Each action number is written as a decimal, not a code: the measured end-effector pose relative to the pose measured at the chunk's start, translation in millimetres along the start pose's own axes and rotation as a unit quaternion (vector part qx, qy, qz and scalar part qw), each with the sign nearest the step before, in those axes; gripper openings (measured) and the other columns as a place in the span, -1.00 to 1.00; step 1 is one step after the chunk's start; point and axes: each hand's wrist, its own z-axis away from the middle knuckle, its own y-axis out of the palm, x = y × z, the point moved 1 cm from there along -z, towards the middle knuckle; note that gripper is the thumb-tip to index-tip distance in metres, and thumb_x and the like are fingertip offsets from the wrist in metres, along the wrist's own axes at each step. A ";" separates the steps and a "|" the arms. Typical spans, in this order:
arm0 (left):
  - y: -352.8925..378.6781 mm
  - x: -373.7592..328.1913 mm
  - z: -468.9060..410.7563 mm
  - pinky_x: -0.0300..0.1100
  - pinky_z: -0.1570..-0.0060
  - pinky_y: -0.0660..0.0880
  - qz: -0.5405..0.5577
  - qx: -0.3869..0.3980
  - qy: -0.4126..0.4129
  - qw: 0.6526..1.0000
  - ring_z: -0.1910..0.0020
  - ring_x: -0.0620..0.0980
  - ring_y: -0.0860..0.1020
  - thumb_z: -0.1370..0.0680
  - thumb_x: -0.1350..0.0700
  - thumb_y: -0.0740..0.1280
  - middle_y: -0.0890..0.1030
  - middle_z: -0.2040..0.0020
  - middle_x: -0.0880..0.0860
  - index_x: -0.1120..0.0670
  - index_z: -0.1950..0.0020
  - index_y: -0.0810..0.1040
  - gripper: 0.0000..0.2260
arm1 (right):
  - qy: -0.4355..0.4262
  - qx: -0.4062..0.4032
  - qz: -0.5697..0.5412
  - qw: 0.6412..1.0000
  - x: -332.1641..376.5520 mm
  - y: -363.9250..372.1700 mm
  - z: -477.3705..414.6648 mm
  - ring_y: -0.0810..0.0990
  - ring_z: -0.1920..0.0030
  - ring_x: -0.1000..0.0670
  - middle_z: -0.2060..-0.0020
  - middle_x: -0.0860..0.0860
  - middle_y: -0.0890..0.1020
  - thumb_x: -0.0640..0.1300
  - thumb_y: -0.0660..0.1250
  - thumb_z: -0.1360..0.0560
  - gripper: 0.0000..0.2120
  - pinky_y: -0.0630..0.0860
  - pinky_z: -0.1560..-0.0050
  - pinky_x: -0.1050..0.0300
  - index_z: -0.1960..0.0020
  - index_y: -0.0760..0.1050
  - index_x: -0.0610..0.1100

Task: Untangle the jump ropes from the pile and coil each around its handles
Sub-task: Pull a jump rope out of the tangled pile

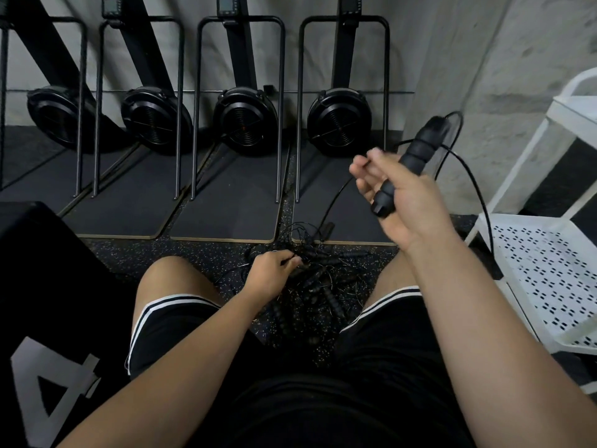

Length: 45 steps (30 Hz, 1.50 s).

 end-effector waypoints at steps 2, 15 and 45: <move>1.8 0.5 -1.0 -0.03 0.22 0.59 0.018 -0.010 0.002 1.000 0.29 -0.04 0.63 -0.69 -0.15 0.34 0.68 0.25 0.03 0.03 0.02 0.69 -0.71 | 0.035 -0.017 0.045 0.998 -20.1 -10.6 -1.1 0.78 -0.08 -0.16 -0.07 -0.21 0.75 -0.19 0.50 -0.61 -0.82 0.70 0.03 0.09 -0.15 0.61 -0.24; -10.9 -56.9 1.3 -0.23 0.33 0.29 0.002 -0.047 0.177 0.983 0.31 -0.11 0.49 -0.66 -0.02 0.42 0.53 0.31 -0.06 0.04 0.16 0.58 -0.76 | 0.000 -0.061 0.394 0.917 -107.1 -34.8 12.0 0.64 0.36 0.07 0.37 0.00 0.72 -0.04 0.57 -0.51 -0.88 0.57 0.18 0.01 0.14 0.71 -0.06; -18.1 -57.1 1.4 0.14 -0.16 0.39 -0.076 -0.200 0.213 0.953 -0.16 -0.07 0.46 -0.60 -0.12 0.48 0.52 0.14 -0.21 -0.05 0.05 0.59 -0.82 | -0.014 0.021 0.277 0.961 -57.2 8.5 19.8 0.73 0.26 -0.04 0.21 -0.18 0.76 -0.23 0.55 -0.56 -0.93 0.56 0.32 0.17 0.03 0.69 -0.22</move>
